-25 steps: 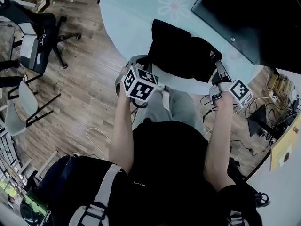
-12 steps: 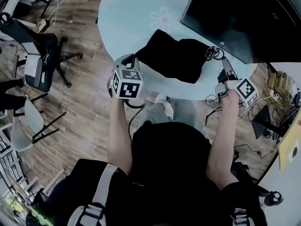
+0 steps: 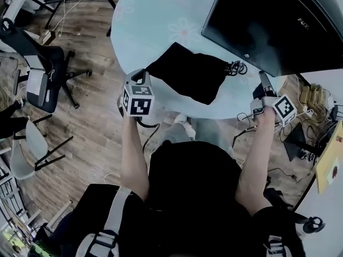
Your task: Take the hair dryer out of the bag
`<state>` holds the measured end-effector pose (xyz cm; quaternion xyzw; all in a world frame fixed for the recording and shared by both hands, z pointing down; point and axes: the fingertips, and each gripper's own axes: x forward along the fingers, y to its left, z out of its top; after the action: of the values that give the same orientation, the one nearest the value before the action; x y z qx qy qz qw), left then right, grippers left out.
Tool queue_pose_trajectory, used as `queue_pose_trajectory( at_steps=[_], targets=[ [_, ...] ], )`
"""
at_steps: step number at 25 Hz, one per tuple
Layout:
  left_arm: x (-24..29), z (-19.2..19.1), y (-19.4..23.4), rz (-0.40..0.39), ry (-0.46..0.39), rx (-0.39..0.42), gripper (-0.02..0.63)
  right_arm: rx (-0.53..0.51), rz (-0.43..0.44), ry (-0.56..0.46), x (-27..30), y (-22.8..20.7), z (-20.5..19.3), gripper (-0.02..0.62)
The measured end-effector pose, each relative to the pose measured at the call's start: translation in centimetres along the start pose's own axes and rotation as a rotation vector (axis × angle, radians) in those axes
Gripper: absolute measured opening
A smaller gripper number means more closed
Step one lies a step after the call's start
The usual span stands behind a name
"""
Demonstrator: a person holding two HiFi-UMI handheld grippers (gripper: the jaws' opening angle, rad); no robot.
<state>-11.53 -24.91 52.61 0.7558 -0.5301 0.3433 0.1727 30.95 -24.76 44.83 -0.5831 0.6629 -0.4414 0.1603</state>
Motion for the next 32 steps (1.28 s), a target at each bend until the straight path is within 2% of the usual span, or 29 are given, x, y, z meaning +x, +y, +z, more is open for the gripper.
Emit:
queue_pose_trajectory(
  at_steps=[3,8,12,14,18,27,32],
  targets=[
    [0.5,0.3,0.9,0.013,-0.006,-0.001,0.025,-0.058,-0.037,0.022,-0.4,-0.4,0.2,0.002],
    [0.4,0.4,0.9,0.016,-0.016,0.001,0.025,-0.037,-0.057,0.046,-0.5,-1.6,-2.2,0.002],
    [0.3,-0.4,0.5,0.021,-0.006,0.007,0.025,-0.104,-0.105,0.163,0.7,-2.2,-4.9,0.007],
    [0.3,-0.7,0.5,0.026,-0.002,0.005,0.025,-0.13,-0.094,0.225,1.6,-1.8,-6.5,0.077],
    [0.4,-1.1,0.6,0.032,0.003,-0.009,0.025,-0.152,-0.093,0.313,3.2,-1.8,-9.0,0.091],
    [0.6,-1.5,0.2,0.06,0.017,-0.036,0.025,-0.071,-0.138,0.43,4.9,-4.4,-12.3,0.091],
    [0.4,-1.8,-0.1,0.072,0.028,-0.047,0.025,0.007,-0.098,0.423,5.0,-4.6,-12.3,0.082]
  ],
)
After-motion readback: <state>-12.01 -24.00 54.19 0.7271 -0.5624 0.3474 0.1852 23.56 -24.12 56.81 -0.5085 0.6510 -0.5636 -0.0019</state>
